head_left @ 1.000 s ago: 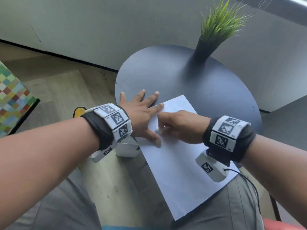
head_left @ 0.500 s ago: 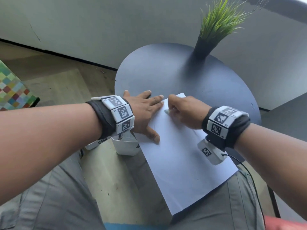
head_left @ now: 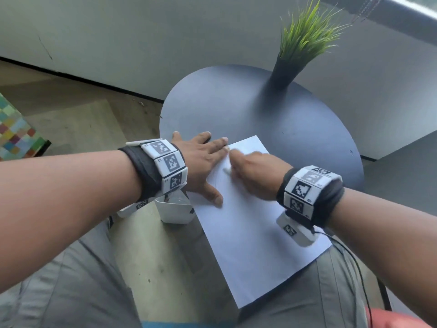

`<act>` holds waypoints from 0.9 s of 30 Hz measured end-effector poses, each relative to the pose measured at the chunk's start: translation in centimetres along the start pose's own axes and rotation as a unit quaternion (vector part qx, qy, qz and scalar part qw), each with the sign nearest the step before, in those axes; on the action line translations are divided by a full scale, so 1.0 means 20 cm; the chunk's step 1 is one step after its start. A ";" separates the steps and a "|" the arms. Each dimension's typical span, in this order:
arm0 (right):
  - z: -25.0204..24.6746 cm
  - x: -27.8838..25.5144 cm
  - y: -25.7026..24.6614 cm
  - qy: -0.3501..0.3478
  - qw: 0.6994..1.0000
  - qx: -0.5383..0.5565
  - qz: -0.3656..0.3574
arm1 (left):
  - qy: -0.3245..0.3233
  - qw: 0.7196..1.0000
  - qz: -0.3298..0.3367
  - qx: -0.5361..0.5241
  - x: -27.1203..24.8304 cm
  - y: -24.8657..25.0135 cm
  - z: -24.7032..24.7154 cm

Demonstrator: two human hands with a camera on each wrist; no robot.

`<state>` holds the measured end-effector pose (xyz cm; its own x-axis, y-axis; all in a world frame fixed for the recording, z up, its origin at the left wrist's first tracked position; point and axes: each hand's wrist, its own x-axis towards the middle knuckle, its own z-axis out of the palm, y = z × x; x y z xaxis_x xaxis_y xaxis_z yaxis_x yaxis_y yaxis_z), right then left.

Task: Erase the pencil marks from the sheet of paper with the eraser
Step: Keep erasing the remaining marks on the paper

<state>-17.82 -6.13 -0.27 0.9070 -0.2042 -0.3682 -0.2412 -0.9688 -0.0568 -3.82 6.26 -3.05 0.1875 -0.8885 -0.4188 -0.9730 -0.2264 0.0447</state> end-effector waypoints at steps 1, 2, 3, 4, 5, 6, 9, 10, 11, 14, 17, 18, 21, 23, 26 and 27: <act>-0.02 0.03 0.03 0.014 1.000 0.012 0.025 | 0.001 1.000 0.000 0.000 0.00 0.00 0.00; -0.02 0.04 0.04 0.025 0.999 0.017 0.034 | 0.001 1.000 -0.001 0.001 0.00 0.00 0.00; 0.00 0.05 0.02 0.029 0.999 0.014 0.029 | -0.001 1.000 -0.003 0.001 0.00 0.00 0.00; 0.01 0.03 0.00 0.024 0.999 0.004 0.023 | 0.000 1.000 -0.003 -0.001 0.00 0.01 0.00; 0.04 0.02 -0.03 0.017 1.000 -0.011 0.011 | 0.001 1.000 -0.004 -0.002 0.00 0.01 0.01; 0.05 0.00 -0.06 0.005 1.000 -0.023 0.002 | 0.002 1.000 -0.005 -0.003 0.00 0.00 0.01; 0.01 0.06 -0.01 0.021 0.998 -0.032 0.050 | 0.003 1.000 -0.002 -0.005 0.00 0.00 0.01; -0.01 0.10 0.02 0.033 0.996 -0.018 0.079 | 0.003 1.000 -0.002 -0.004 0.00 0.00 0.01; -0.03 0.13 0.05 0.043 0.994 -0.007 0.098 | 0.003 1.000 -0.002 -0.002 0.00 0.00 0.01; -0.02 0.11 0.00 0.020 0.995 0.006 0.093 | -0.001 1.000 -0.004 -0.004 0.00 0.00 0.01; 0.00 0.07 -0.05 0.000 0.997 -0.006 0.081 | -0.001 1.000 0.000 -0.009 0.00 0.00 0.01; -0.02 0.09 -0.03 0.012 0.995 -0.005 0.096 | -0.002 1.000 0.001 -0.009 0.00 0.00 0.01; -0.06 0.16 0.04 0.045 0.989 0.005 0.139 | -0.002 1.000 0.001 -0.008 0.00 0.00 0.01; -0.05 0.13 -0.02 0.035 0.991 0.001 0.129 | -0.007 1.000 -0.002 -0.013 -0.01 0.01 0.01; 0.02 0.03 -0.10 0.007 0.996 -0.025 0.087 | -0.009 1.000 -0.002 -0.020 0.00 0.00 0.01; 0.01 0.04 -0.09 0.008 0.995 -0.022 0.097 | -0.010 1.000 -0.002 -0.020 0.00 0.01 0.00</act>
<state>-16.73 -4.60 -0.67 0.8502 -0.3895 -0.3543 -0.3968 -0.9162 0.0551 -3.93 6.30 -3.13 0.1880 -0.8796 -0.4369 -0.9660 -0.2459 0.0795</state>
